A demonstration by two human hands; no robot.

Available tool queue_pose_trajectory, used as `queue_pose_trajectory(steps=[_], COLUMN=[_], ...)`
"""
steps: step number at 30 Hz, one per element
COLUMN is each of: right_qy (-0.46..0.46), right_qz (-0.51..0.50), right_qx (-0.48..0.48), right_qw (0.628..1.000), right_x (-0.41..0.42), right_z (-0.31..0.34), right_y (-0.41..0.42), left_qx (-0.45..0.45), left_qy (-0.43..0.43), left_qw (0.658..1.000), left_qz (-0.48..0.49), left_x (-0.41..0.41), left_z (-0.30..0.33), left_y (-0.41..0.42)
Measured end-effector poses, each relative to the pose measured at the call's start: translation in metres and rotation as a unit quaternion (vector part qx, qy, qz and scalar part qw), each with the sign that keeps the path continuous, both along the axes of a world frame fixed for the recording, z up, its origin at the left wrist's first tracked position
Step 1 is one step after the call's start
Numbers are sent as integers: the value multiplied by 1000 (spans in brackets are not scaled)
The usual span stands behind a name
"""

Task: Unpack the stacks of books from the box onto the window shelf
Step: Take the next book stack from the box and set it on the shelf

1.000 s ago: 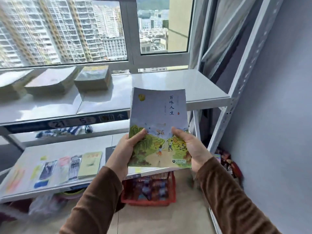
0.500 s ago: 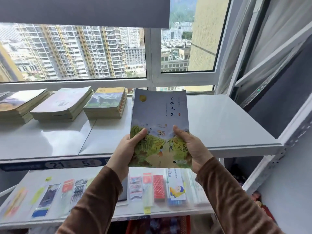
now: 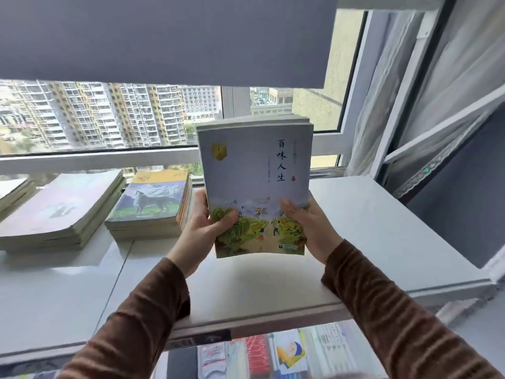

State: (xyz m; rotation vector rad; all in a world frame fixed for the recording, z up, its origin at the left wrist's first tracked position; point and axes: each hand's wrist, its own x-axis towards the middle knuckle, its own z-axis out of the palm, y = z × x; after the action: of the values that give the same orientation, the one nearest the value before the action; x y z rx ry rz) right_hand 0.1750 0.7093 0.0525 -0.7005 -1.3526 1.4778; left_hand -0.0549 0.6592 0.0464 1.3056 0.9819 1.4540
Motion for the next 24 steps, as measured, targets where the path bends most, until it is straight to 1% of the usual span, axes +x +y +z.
queue_pose_trajectory(steps=[2,4,8,12,14,16,19,22,24], right_qy=[-24,-45,-81,-188,-223,-229,-196,-158,-124], right_qz=[-2,3,11,22,45,67,75,48,48], right_qx=[28,41,75,115,105,91,72,72,54], right_qw=[999,998,994,975,968,967,975,984,990], right_x=[1,3,11,26,32,37,37,33,27], right_z=[-9,-19,-31,-36,-41,-47,-52,-48,-43], right_y=[8,13,17,24,28,33,38,37,40], left_qx=[24,29,5,-1,4,16,18,-2,-21], left_qy=[51,79,117,212,250,269,265,219,175], left_qw=[998,996,993,977,968,963,964,976,984], left_qz=[9,15,6,9,15,15,16,10,-1], left_x=[-3,-3,-3,-8,-10,-11,-10,-7,-9], left_z=[-7,-15,-23,-29,-35,-40,-45,-43,-37], left_y=[4,5,5,5,6,7,9,13,17])
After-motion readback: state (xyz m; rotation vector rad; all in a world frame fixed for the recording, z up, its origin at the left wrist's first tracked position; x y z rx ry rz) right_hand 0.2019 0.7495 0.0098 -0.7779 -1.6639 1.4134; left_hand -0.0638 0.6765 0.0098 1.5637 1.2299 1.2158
